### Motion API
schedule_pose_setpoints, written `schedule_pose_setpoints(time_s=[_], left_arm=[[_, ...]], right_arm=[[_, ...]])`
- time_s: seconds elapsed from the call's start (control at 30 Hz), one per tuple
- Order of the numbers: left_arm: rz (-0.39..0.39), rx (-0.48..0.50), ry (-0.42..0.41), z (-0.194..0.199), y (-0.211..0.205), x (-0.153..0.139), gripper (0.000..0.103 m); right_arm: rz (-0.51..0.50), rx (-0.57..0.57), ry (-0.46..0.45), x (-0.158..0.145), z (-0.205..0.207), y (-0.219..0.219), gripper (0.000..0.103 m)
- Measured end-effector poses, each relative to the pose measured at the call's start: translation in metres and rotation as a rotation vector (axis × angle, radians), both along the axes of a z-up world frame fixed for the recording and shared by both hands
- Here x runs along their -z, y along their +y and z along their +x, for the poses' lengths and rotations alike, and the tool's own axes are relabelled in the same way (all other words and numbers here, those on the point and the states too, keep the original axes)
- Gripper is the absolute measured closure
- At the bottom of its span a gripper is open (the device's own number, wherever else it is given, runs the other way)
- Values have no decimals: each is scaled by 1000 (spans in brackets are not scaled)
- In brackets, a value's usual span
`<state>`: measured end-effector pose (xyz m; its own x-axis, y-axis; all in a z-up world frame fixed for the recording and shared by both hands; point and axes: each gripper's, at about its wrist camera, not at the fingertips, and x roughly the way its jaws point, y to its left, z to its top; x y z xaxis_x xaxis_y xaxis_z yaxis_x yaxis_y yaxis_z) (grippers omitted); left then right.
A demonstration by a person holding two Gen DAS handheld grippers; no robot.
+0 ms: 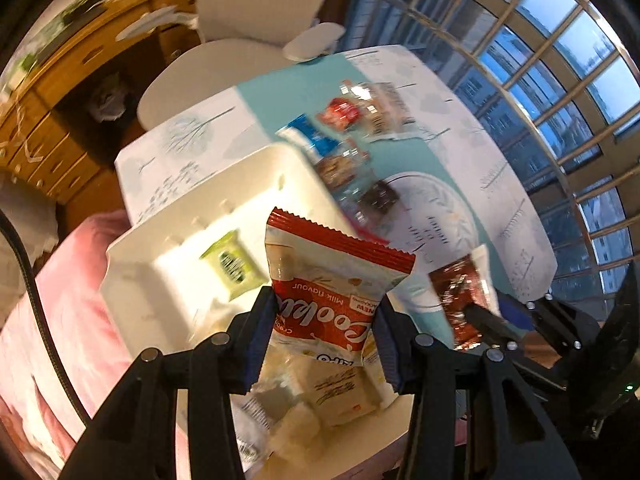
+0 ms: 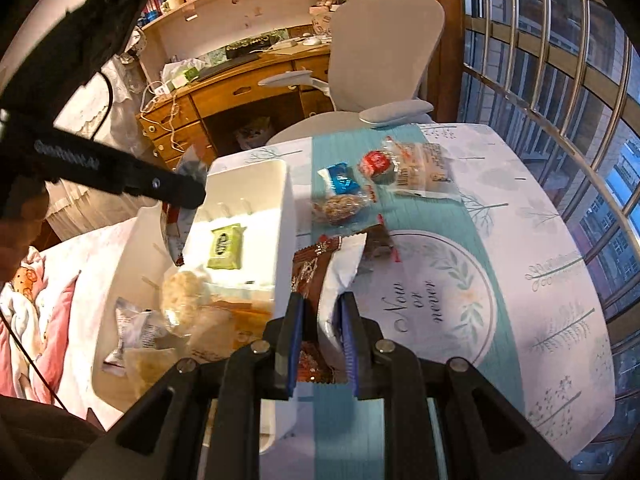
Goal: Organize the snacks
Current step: 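Carry the Cookies bag with left tool into the tray while right tool carries the brown packet there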
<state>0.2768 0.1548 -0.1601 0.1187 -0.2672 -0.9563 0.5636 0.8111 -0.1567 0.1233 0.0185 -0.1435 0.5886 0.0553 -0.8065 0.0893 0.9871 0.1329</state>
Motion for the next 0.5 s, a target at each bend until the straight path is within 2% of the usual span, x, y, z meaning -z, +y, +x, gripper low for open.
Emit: schedule_pose_setpoints(time_s=[0.3, 0.5], left_arm=[[20, -57, 34, -9, 40, 23, 57], [-12, -117, 39, -16, 50, 35, 56]], right_arm=[[17, -45, 3, 2, -2, 37, 84], [2, -55, -28, -4, -2, 52, 84]])
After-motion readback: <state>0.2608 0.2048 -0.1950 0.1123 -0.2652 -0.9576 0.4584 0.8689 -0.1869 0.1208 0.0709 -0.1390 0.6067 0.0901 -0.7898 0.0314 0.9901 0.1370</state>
